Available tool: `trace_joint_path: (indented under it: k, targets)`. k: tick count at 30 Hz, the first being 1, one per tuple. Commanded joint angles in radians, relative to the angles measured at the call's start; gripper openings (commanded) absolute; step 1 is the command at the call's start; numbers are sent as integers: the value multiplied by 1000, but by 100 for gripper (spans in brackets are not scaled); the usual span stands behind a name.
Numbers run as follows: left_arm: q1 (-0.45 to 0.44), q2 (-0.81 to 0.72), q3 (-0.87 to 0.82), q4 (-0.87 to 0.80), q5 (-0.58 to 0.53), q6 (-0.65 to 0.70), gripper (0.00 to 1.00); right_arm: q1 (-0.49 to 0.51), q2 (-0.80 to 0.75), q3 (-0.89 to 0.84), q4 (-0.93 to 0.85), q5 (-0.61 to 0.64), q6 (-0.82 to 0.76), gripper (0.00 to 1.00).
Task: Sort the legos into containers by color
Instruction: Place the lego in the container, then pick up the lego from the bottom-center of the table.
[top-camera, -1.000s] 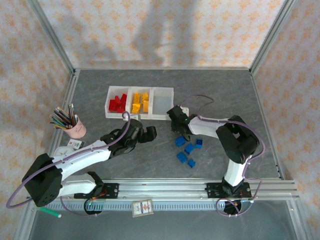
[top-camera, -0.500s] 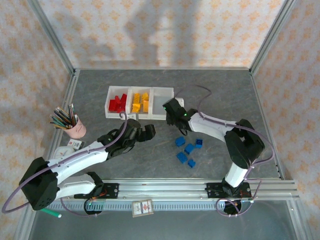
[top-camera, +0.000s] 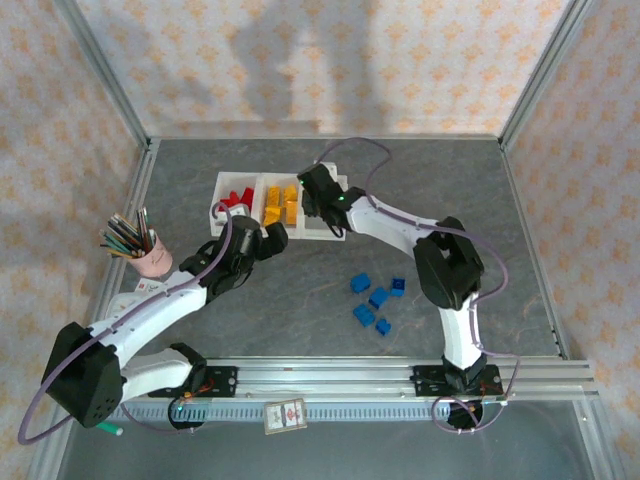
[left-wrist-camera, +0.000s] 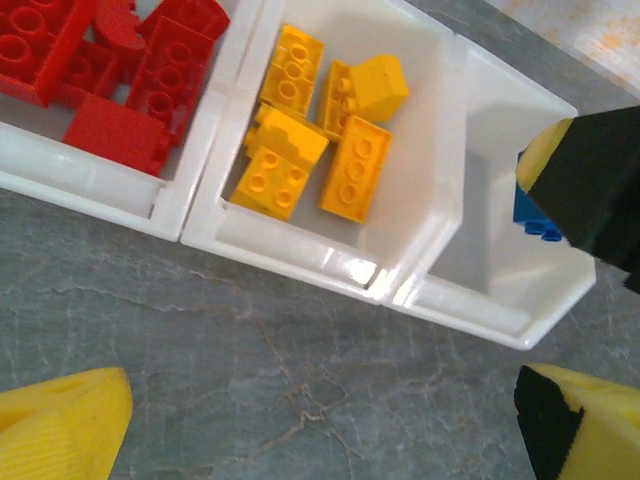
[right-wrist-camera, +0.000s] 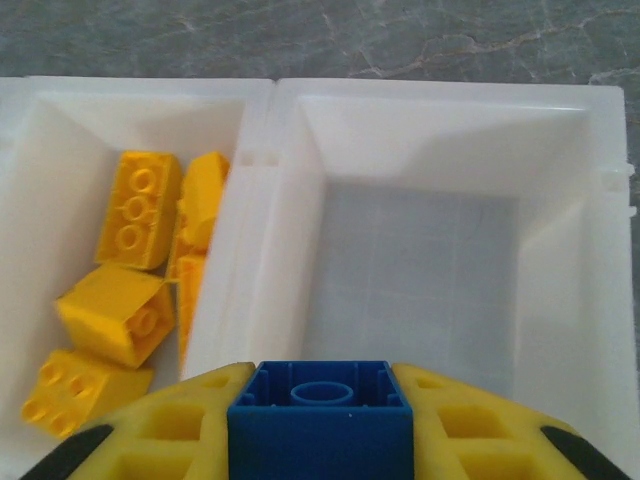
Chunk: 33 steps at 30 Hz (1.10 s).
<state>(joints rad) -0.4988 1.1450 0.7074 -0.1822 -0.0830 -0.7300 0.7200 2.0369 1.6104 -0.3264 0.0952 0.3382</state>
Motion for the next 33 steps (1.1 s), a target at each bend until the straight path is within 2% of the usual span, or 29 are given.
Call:
trace_joint_path:
  k: [1,4,9,15,27,33]
  targets:
    - [25,23,39,-7,-2,30,99,-25,59,79,-38,46,-31,26]
    - [37,55,55,1,11,30,99,-38,118,143,-66,72,-36,31]
    - [41,91,81,-2,28,35,99,-42,155,203,-78,76,-48,48]
    - [40,70,82,-8,34,41,99,-42,89,175,-66,80,-60,52]
    - [36,-4,48,-19,108,67,99,-42,-211,-159,32,-34,-5,56]
    - [-33,-45,4,-12,118,69,99,-43,-369,-337,32,-15,17,59]
